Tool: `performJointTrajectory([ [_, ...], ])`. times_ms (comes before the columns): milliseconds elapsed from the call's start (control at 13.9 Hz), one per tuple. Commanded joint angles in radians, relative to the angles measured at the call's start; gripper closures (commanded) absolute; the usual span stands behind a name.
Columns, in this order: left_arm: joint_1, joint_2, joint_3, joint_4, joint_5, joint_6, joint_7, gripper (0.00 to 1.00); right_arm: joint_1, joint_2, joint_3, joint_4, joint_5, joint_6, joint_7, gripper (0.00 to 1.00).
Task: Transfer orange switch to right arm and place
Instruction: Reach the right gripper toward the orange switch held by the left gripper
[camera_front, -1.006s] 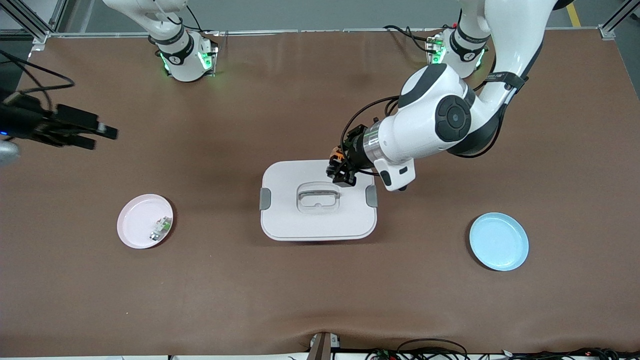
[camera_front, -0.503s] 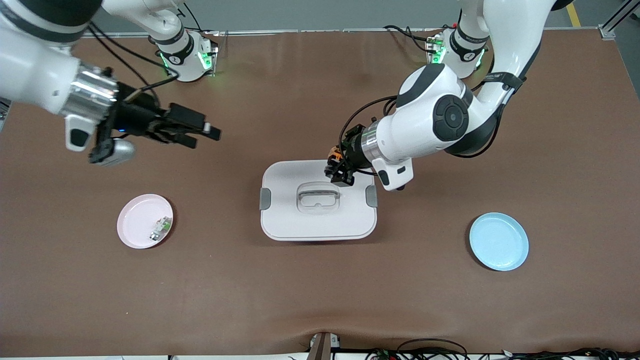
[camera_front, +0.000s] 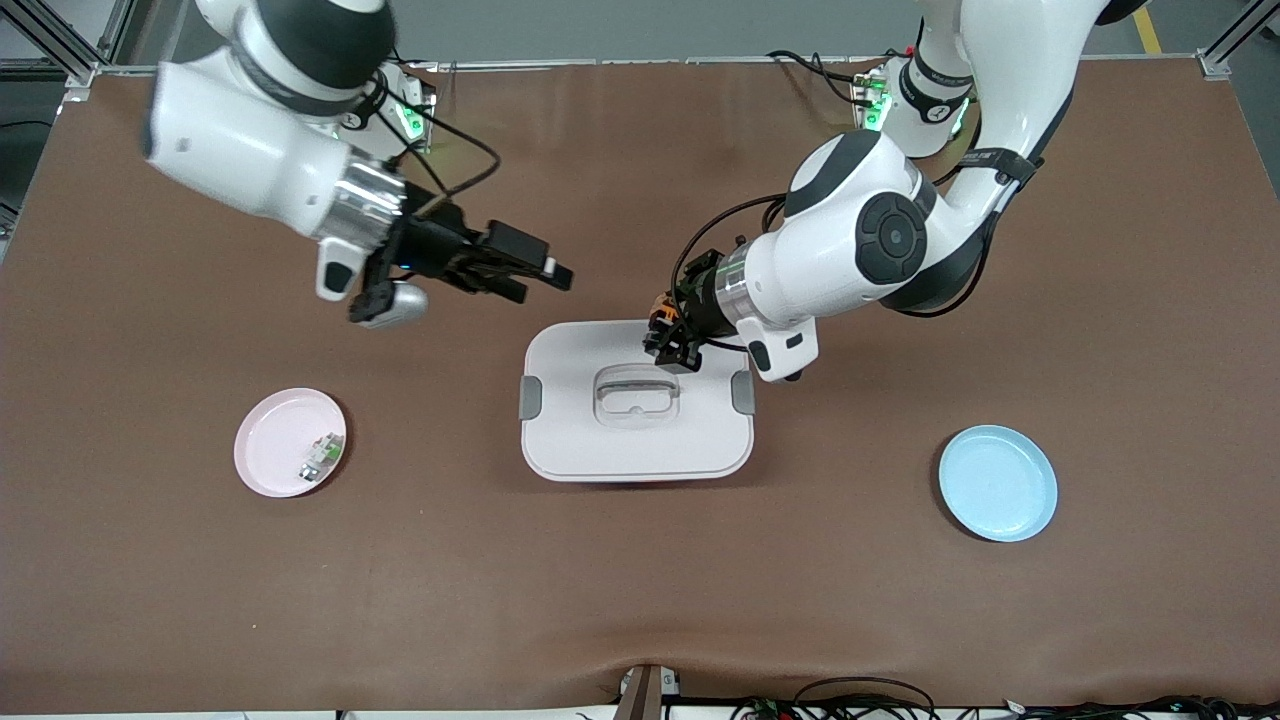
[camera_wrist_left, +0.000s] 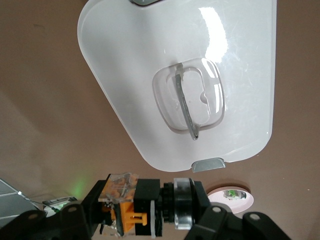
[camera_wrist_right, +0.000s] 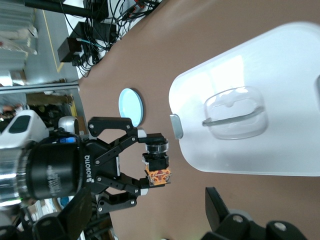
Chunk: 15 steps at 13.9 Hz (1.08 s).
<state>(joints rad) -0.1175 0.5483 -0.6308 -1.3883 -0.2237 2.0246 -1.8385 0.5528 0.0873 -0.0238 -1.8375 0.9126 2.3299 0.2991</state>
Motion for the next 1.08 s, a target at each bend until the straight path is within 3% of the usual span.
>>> performJointTrajectory([
  [0,-0.01,0.009,0.002,0.02,-0.016,0.009,-0.01,0.86,0.07,-0.029,-0.015,-0.072,0.055,0.116,0.006,0.0],
  [216,-0.019,0.018,0.002,0.02,-0.016,0.025,-0.011,0.86,0.128,-0.021,-0.015,-0.092,0.126,0.227,0.006,0.0],
  [575,-0.025,0.022,0.003,0.02,-0.013,0.051,-0.008,0.86,0.182,0.067,-0.015,-0.083,0.127,0.359,-0.011,0.0],
  [1006,-0.025,0.032,0.005,0.018,-0.011,0.057,-0.011,0.86,0.199,0.126,-0.015,-0.062,0.127,0.396,-0.043,0.0],
])
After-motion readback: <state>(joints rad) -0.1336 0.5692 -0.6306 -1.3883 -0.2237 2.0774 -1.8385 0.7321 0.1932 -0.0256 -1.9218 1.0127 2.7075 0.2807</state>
